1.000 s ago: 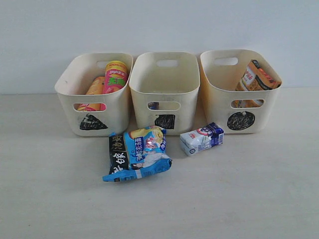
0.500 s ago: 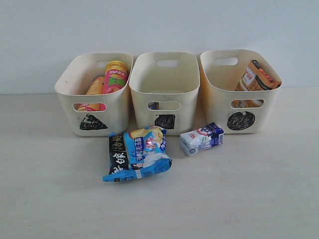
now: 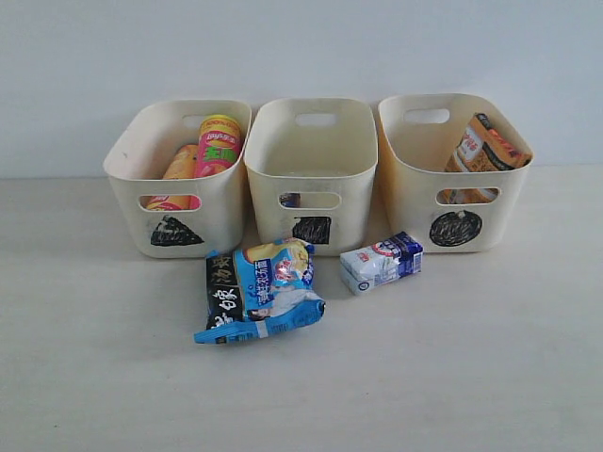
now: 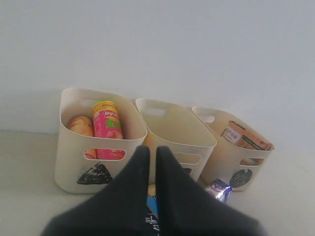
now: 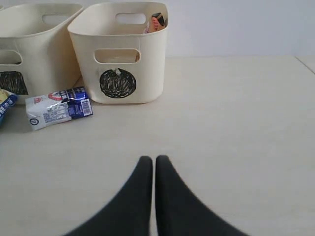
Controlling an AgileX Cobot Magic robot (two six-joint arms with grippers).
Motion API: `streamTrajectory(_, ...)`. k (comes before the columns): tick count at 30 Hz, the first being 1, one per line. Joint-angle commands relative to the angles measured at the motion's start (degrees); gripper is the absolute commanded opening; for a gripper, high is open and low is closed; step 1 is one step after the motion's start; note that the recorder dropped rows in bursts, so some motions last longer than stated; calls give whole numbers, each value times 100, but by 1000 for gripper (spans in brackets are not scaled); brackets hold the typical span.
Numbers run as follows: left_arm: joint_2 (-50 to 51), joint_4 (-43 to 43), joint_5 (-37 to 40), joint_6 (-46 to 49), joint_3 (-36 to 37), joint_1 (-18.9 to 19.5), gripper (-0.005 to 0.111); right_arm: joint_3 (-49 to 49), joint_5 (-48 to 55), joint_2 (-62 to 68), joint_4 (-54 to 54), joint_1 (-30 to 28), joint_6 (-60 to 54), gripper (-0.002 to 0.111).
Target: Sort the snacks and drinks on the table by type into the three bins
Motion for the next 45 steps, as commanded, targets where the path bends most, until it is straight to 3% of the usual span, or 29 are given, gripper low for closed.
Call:
streamTrajectory(1, -44, 10, -74, 9, 29, 12, 4, -7, -89, -31, -18, -27, -22, 0)
streamTrajectory(12, -44, 330, -85, 9, 29, 125, 4, -7, -1436, -31, 79, -27, -6, 0)
streamTrajectory(16, -159, 339, -156, 9, 122, 810, 4, -7, -2162, -31, 151, -27, 65, 0)
streamTrajectory(22, -836, 184, -157, 9, 804, 1595, 4, -7, -3278, -31, 632, -27, 1833, 0)
streamTrajectory(29, -1415, 534, -166, 9, 1631, 1873, 4, -436, -2030, 184, 93, -27, 1638, 0)
streamTrajectory(37, -1415, 597, 25, 9, 1687, 1873, 4, -1797, -1163, 1396, 181, -27, 1735, 0)
streamTrajectory(43, -1415, 597, 9, 9, 1687, 1873, 4, -3137, -1620, 2924, 343, -27, 1778, 0)
streamTrajectory(45, -1415, 597, 9, 9, 1687, 1873, 4, -3677, -1320, 3527, 370, -27, 1790, 0)
